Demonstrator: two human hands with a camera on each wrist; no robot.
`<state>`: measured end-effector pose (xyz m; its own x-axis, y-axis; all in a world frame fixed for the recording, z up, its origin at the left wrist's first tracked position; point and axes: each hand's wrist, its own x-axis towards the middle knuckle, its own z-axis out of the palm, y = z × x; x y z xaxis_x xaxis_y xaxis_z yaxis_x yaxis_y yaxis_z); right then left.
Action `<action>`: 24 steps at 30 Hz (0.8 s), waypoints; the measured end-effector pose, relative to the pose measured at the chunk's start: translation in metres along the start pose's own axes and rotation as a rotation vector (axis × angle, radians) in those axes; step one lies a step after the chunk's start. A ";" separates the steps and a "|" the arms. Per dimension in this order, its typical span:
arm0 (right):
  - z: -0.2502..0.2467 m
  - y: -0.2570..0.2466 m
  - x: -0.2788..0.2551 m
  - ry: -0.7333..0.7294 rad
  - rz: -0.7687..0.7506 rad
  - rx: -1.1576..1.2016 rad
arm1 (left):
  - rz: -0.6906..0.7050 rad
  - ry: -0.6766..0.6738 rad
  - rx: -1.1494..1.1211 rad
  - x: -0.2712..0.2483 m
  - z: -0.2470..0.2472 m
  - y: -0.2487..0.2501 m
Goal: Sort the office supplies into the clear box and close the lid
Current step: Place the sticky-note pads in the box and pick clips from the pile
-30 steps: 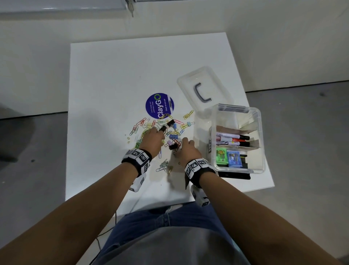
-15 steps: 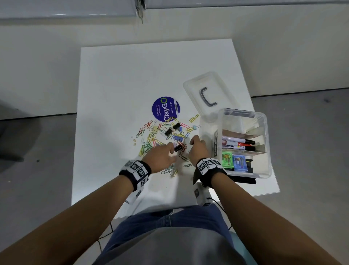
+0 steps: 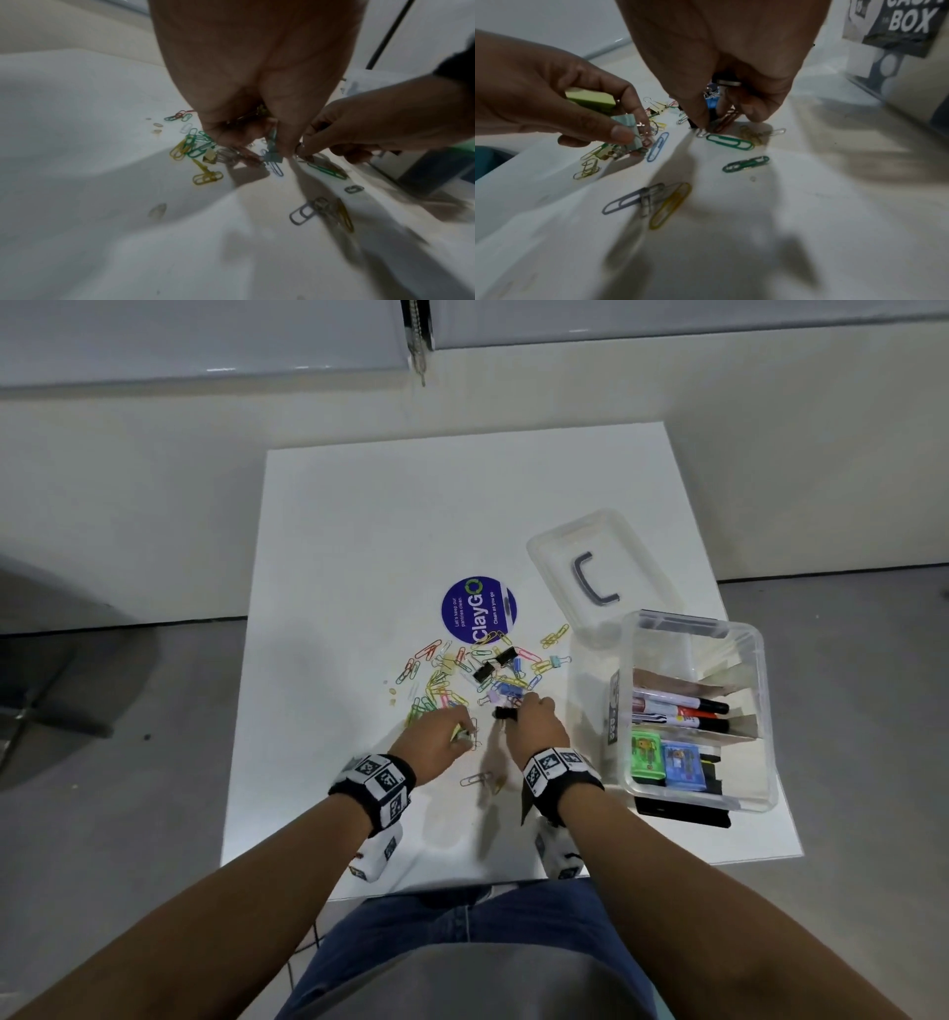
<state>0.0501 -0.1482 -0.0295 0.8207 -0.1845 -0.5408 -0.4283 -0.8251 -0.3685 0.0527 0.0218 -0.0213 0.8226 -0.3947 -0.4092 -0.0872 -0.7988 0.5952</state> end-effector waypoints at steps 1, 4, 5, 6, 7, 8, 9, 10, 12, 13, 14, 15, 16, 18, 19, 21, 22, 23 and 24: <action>-0.002 0.001 -0.001 0.006 -0.009 -0.014 | -0.018 0.019 -0.018 0.000 -0.002 -0.001; -0.005 0.004 -0.005 0.003 -0.020 -0.008 | -0.097 0.049 -0.062 0.000 -0.008 -0.006; -0.005 0.003 -0.007 0.001 -0.015 0.019 | -0.120 0.052 -0.062 -0.001 -0.011 -0.008; -0.005 0.000 -0.008 0.003 -0.009 0.046 | -0.135 0.052 -0.059 -0.002 -0.013 -0.008; -0.004 -0.004 -0.007 0.012 -0.007 0.060 | -0.147 0.054 -0.054 -0.002 -0.013 -0.008; -0.005 -0.009 -0.006 0.020 -0.018 0.055 | -0.158 0.063 -0.051 -0.002 -0.014 -0.008; -0.003 -0.013 -0.005 0.009 -0.032 0.032 | -0.171 0.069 -0.048 -0.002 -0.013 -0.007; -0.001 -0.017 -0.003 -0.015 -0.054 -0.014 | -0.184 0.079 -0.048 -0.001 -0.012 -0.006; 0.002 -0.019 0.003 -0.070 -0.084 -0.103 | -0.222 0.092 -0.051 0.001 -0.009 -0.003; 0.002 -0.017 0.004 -0.090 -0.079 -0.108 | -0.237 0.095 -0.058 0.001 -0.008 0.000; 0.001 -0.015 0.006 -0.103 -0.070 -0.092 | -0.246 0.101 -0.068 0.002 -0.007 0.002; 0.000 -0.011 0.006 -0.109 -0.064 -0.070 | -0.252 0.107 -0.079 0.002 -0.007 0.005; -0.003 -0.009 0.005 -0.114 -0.058 -0.045 | -0.253 0.114 -0.089 0.002 -0.008 0.007; -0.013 -0.006 -0.001 -0.111 -0.067 0.003 | -0.247 0.139 -0.110 0.000 -0.012 0.014; -0.020 -0.005 -0.004 -0.096 -0.082 0.033 | -0.238 0.156 -0.125 0.000 -0.015 0.019; -0.042 -0.002 -0.015 -0.068 -0.139 0.122 | -0.209 0.191 -0.167 0.000 -0.023 0.035; -0.054 0.000 -0.021 -0.054 -0.174 0.179 | -0.185 0.217 -0.194 0.000 -0.027 0.048; -0.067 0.005 -0.027 -0.026 -0.204 0.248 | -0.156 0.246 -0.218 0.001 -0.030 0.062; -0.081 0.010 -0.033 0.007 -0.227 0.324 | -0.121 0.272 -0.235 0.004 -0.033 0.078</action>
<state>0.0495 -0.1933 0.0460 0.9103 -0.0218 -0.4135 -0.3323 -0.6341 -0.6982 0.0672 -0.0272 0.0461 0.9410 -0.1432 -0.3065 0.1254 -0.6938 0.7092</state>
